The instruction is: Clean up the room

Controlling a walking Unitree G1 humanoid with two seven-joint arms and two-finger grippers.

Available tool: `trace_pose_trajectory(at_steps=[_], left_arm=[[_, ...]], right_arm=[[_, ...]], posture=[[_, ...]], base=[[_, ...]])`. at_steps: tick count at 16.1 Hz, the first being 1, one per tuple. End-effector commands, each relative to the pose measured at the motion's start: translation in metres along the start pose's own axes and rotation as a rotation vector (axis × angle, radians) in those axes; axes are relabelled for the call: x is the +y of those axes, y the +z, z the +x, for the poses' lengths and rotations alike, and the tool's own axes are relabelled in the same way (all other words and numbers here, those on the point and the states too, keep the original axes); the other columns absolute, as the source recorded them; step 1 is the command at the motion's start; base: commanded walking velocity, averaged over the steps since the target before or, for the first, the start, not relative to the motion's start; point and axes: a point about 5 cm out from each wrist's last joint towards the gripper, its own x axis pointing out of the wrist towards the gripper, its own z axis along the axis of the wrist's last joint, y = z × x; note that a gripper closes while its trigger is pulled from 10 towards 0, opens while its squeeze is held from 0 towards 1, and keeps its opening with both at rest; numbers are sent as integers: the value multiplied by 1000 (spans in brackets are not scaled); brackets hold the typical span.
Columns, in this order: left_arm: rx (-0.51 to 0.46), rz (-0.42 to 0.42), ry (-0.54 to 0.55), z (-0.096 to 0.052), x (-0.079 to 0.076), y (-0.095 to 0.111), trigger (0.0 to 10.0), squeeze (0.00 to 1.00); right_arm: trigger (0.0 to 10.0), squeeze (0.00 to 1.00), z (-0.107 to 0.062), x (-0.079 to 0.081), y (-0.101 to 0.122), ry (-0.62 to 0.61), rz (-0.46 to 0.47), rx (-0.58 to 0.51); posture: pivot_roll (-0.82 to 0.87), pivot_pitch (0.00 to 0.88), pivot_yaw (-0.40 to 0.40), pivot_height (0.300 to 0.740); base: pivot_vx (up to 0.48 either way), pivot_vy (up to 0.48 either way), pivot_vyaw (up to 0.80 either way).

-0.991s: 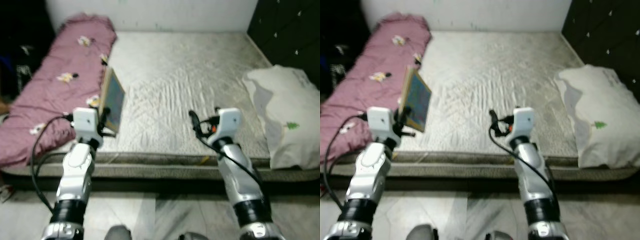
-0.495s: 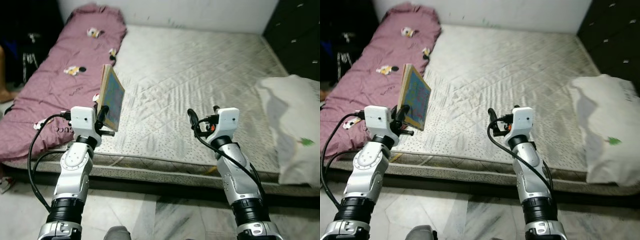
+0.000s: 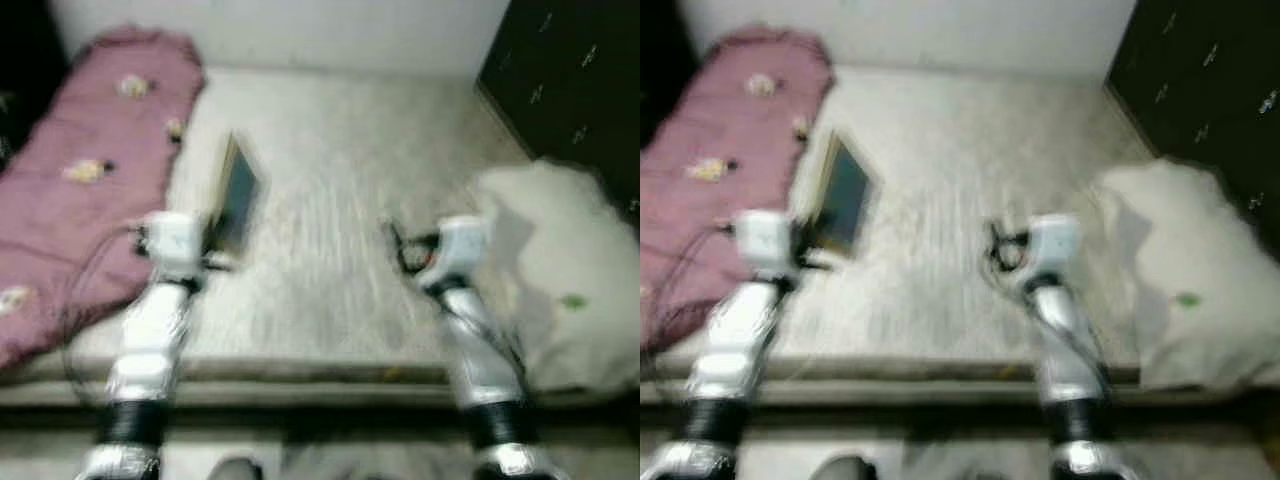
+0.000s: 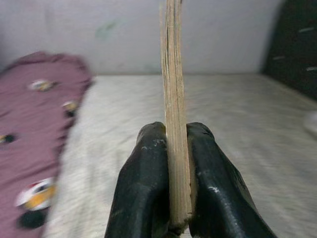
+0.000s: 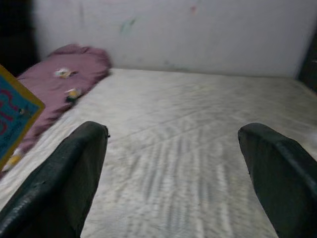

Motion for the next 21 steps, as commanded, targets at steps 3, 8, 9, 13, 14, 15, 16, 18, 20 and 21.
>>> trace_pose_trajectory(at_steps=[3,8,9,13,14,15,16,18,20,21], left_arm=[[-23,16,1,2,-3,6,10000,0],[-4,37,11,-7,-1,1,10000,0],[-2,25,11,-8,-2,0,10000,0],[-6,18,10,-6,-5,1,10000,0],[-6,16,10,-6,-5,1,10000,0],[-6,16,9,-5,-5,2,10000,0],[-7,16,10,-5,-5,2,10000,0],[-8,16,12,-4,-4,3,10000,0],[-9,15,15,-4,-4,3,10000,0],[-9,15,14,-4,-4,3,10000,0]], right_arm=[[10000,0,-5,-16,2,-45,-25,-6],[10000,0,-15,-29,1,-111,-24,9],[10000,0,-17,-33,1,-122,-33,13],[10000,0,-21,-42,0,-153,-41,28],[10000,0,-21,-42,0,-153,-43,29],[10000,0,-21,-42,0,-151,-48,31],[10000,0,-20,-41,0,-148,-52,33],[10000,0,-20,-41,0,-145,-53,34],[10000,0,-19,-40,0,-138,-57,37],[10000,0,-19,-40,-1,-137,-58,38]], posture=[[18,42,-21,740],[14,44,-21,740],[14,43,-23,740],[9,39,-25,740],[9,39,-25,740],[9,39,-26,740],[11,39,-28,740],[13,37,-30,740],[14,36,-31,740],[14,34,-33,740]], base=[[0,0,0],[0,0,0],[0,0,0],[0,-289,0],[0,-296,0],[0,-300,0],[0,-300,0],[0,-302,0],[0,-315,0],[0,-311,0]])
